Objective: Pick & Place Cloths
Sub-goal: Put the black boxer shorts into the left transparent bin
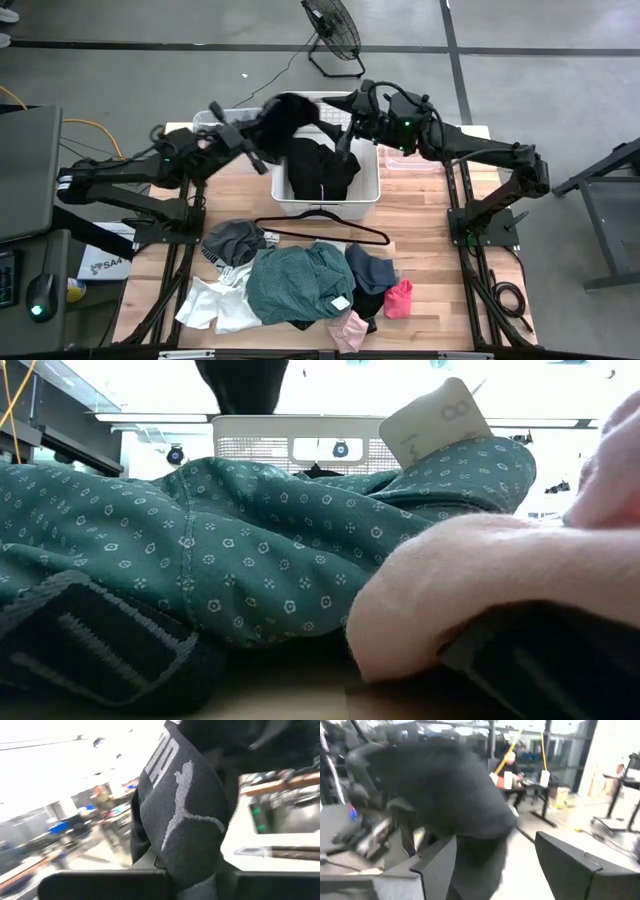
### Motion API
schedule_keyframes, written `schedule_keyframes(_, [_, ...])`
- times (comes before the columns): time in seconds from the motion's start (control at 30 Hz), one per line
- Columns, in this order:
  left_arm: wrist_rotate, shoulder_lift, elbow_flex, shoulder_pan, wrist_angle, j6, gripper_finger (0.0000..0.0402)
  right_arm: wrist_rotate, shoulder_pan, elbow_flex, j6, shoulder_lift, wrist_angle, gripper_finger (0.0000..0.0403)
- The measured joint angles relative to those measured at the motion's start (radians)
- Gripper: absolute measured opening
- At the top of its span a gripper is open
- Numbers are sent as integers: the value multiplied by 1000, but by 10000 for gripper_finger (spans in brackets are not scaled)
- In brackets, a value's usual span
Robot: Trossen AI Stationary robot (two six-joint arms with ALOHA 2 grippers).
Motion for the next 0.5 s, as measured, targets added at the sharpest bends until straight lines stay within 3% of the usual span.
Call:
schedule_keyframes(0.33, [-317, -121, 0, 0, -208, 80, 3, -3, 10, 0, 56, -31, -144, 266])
schedule_keyframes(0.5, [-383, -124, 0, 50, -275, 97, 3, -3, 24, 0, 57, -31, -173, 265])
